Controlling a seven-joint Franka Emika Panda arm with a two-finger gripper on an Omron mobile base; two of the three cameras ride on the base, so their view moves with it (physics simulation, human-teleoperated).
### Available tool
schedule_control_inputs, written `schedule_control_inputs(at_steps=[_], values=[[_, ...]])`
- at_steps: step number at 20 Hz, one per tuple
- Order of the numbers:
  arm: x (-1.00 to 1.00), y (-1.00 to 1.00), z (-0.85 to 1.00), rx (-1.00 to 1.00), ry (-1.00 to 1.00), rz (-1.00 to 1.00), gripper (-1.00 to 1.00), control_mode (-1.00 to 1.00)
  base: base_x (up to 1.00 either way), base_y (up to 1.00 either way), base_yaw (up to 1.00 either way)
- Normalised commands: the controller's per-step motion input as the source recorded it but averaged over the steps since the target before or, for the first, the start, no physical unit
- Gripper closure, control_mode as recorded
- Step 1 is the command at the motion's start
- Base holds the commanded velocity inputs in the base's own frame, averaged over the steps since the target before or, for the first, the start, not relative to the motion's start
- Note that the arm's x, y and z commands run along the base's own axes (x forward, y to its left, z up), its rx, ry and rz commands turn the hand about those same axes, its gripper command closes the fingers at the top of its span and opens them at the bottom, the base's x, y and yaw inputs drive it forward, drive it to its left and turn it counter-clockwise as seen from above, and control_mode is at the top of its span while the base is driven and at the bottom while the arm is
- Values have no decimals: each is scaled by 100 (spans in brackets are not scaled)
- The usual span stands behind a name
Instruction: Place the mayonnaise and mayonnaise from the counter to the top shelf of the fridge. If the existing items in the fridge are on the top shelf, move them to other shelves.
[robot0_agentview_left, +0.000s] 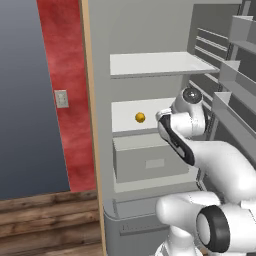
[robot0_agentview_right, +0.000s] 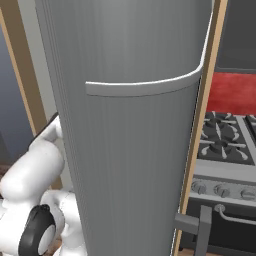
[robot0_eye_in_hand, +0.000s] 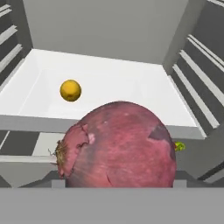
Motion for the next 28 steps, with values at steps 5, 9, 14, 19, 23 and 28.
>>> schedule_control_inputs(at_steps=[5, 9, 14, 19, 23, 28], values=[[60, -3, -26, 8, 0, 8, 100, -100, 0, 0, 0], [53, 0, -26, 0, 0, 1, 100, -100, 0, 0, 0], [56, 1, -34, -1, 0, 0, 100, -100, 0, 0, 0], [63, 0, -35, -2, 0, 0, 100, -100, 0, 0, 0], [56, 0, -30, 0, 0, 0, 100, -100, 0, 0, 0], [69, 0, -42, 0, 0, 0, 100, -100, 0, 0, 0]])
